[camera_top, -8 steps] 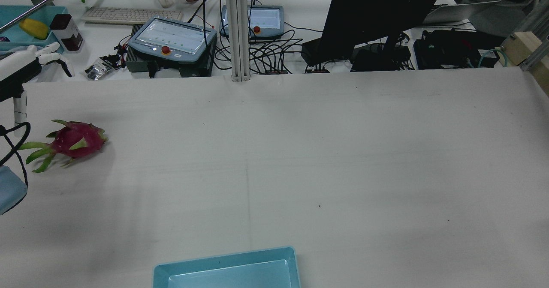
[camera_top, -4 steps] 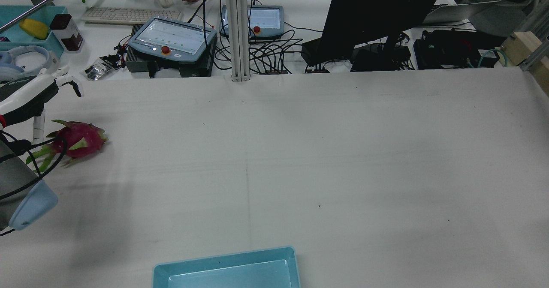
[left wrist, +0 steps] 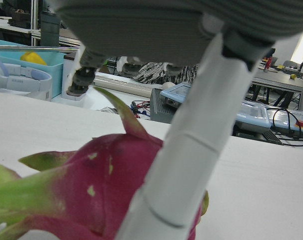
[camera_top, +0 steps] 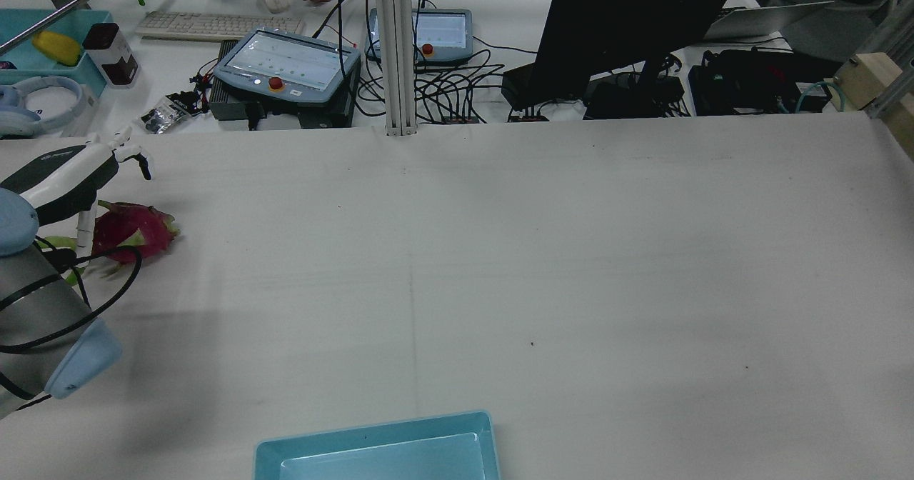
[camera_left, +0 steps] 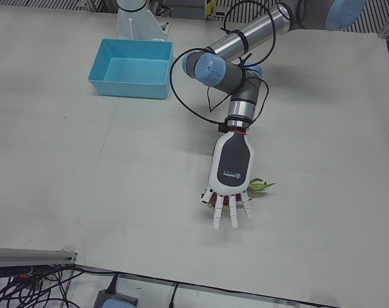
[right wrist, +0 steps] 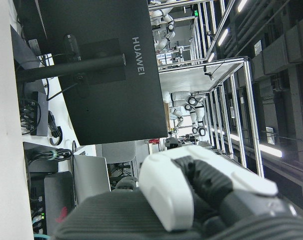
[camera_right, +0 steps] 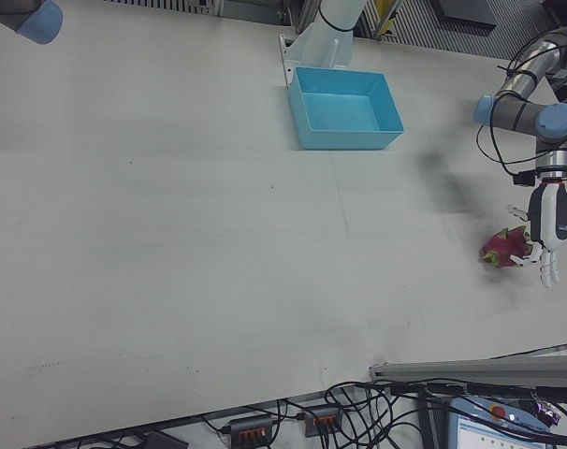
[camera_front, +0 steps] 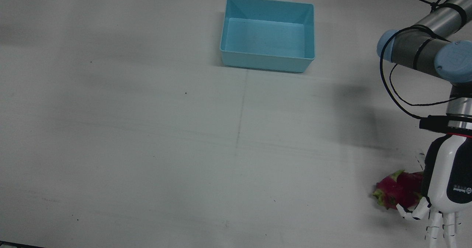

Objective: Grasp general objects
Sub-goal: 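Reach the left hand down toward the pink dragon fruit, then close the left hand's fingers around the dragon fruit and lift it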

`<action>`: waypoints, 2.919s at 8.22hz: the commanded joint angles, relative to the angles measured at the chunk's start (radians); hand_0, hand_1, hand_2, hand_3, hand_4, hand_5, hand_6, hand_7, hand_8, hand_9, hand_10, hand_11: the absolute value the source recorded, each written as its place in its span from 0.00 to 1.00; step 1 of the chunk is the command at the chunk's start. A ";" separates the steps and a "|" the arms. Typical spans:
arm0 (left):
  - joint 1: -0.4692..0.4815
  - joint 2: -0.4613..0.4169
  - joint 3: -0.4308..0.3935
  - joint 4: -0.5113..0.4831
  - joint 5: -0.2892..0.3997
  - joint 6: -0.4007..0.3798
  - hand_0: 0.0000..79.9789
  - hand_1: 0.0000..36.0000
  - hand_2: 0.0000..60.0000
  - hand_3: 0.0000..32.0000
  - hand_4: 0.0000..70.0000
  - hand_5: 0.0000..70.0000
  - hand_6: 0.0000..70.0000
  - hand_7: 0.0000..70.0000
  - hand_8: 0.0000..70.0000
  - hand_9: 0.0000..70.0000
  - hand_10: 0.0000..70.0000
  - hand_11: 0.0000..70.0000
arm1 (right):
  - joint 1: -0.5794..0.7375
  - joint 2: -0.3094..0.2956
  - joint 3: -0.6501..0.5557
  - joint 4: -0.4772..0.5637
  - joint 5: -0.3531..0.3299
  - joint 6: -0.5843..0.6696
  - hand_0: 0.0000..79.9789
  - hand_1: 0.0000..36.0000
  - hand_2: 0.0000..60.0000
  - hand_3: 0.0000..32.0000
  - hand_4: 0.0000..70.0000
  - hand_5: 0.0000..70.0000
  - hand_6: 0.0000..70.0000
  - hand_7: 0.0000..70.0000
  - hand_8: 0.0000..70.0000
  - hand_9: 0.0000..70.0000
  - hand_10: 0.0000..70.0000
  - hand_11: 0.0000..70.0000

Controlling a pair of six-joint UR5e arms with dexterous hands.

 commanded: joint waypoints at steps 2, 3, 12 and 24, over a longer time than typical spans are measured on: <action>0.020 -0.001 0.078 -0.055 -0.017 -0.002 1.00 0.88 0.00 1.00 0.00 0.81 0.00 0.05 0.07 0.00 0.00 0.00 | 0.000 0.000 0.001 0.000 0.000 0.000 0.00 0.00 0.00 0.00 0.00 0.00 0.00 0.00 0.00 0.00 0.00 0.00; 0.020 0.000 0.095 -0.066 -0.017 -0.002 1.00 0.91 0.00 1.00 0.00 0.81 0.00 0.05 0.05 0.00 0.00 0.00 | 0.000 0.000 0.001 0.000 0.000 0.000 0.00 0.00 0.00 0.00 0.00 0.00 0.00 0.00 0.00 0.00 0.00 0.00; 0.053 0.003 0.149 -0.107 -0.017 -0.002 1.00 0.96 0.00 1.00 0.00 0.98 0.00 0.12 0.07 0.00 0.00 0.00 | 0.000 0.000 0.001 0.000 0.000 0.000 0.00 0.00 0.00 0.00 0.00 0.00 0.00 0.00 0.00 0.00 0.00 0.00; 0.037 0.009 0.106 -0.119 -0.027 -0.009 1.00 1.00 1.00 0.00 0.63 1.00 0.82 1.00 0.57 0.82 0.58 0.86 | 0.000 0.000 0.001 -0.002 -0.002 0.000 0.00 0.00 0.00 0.00 0.00 0.00 0.00 0.00 0.00 0.00 0.00 0.00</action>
